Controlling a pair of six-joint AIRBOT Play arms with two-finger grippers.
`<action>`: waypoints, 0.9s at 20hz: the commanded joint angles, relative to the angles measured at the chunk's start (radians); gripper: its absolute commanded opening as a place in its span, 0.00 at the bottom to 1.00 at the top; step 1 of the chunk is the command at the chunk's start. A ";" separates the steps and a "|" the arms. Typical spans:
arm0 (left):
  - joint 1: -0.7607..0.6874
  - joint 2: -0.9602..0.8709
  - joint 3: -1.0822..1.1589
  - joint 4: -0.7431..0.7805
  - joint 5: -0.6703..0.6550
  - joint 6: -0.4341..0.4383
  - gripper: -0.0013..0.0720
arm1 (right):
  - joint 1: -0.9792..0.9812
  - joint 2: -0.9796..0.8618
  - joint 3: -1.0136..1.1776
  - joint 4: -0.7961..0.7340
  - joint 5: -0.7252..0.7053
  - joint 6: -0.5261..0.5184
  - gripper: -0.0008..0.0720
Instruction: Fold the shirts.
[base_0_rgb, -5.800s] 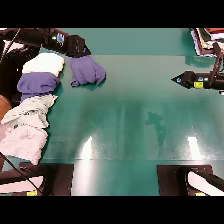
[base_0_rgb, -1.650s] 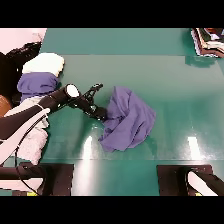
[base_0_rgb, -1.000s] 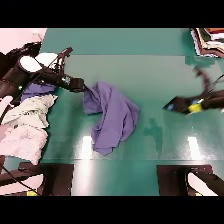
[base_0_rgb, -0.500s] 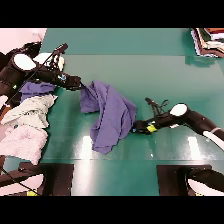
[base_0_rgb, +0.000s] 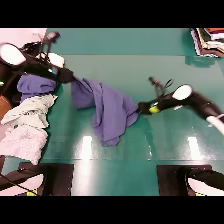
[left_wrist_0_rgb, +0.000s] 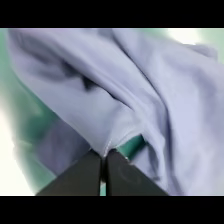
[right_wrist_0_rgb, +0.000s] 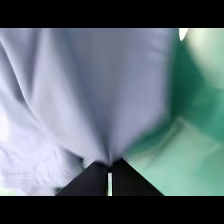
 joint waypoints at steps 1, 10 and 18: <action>0.001 0.075 0.178 0.205 0.005 -0.032 0.06 | -0.172 0.137 0.161 -0.217 0.104 0.065 0.03; 0.001 0.280 0.499 0.232 0.131 -0.027 0.06 | -0.454 0.393 0.603 -0.241 0.128 -0.018 0.03; 0.001 0.314 0.523 0.245 0.133 -0.028 0.06 | -0.458 0.422 0.762 -0.242 0.123 -0.060 0.03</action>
